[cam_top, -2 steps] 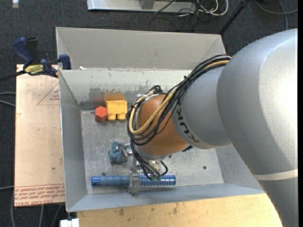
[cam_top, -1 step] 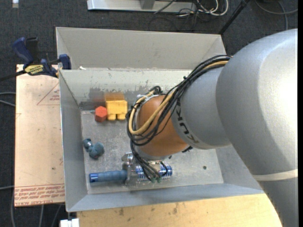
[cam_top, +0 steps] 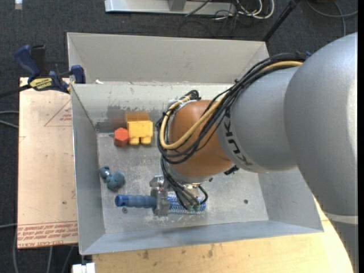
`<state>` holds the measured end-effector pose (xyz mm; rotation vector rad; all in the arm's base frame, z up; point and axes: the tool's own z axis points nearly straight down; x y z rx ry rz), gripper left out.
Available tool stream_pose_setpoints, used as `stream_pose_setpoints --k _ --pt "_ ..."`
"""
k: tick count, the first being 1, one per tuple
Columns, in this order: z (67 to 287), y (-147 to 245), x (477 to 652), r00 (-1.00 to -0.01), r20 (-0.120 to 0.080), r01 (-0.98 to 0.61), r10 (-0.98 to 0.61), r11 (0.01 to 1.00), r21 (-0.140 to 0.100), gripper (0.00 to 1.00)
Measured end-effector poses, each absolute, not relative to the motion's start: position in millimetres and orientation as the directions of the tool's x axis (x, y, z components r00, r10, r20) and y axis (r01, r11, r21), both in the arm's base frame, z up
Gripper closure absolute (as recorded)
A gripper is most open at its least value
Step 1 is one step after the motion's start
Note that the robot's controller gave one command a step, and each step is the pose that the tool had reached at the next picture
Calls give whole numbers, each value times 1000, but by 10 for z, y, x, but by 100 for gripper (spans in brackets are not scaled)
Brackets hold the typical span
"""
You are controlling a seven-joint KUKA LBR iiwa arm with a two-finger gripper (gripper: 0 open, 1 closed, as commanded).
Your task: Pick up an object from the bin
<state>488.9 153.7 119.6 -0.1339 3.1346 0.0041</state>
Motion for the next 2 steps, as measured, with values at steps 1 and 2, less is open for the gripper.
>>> stream_pose_setpoints --k 1,2 --pt "1540 1542 4897 -996 -4 -85 -85 996 2 100" --pt "1956 1546 4908 -996 -5 -84 -84 996 3 100"
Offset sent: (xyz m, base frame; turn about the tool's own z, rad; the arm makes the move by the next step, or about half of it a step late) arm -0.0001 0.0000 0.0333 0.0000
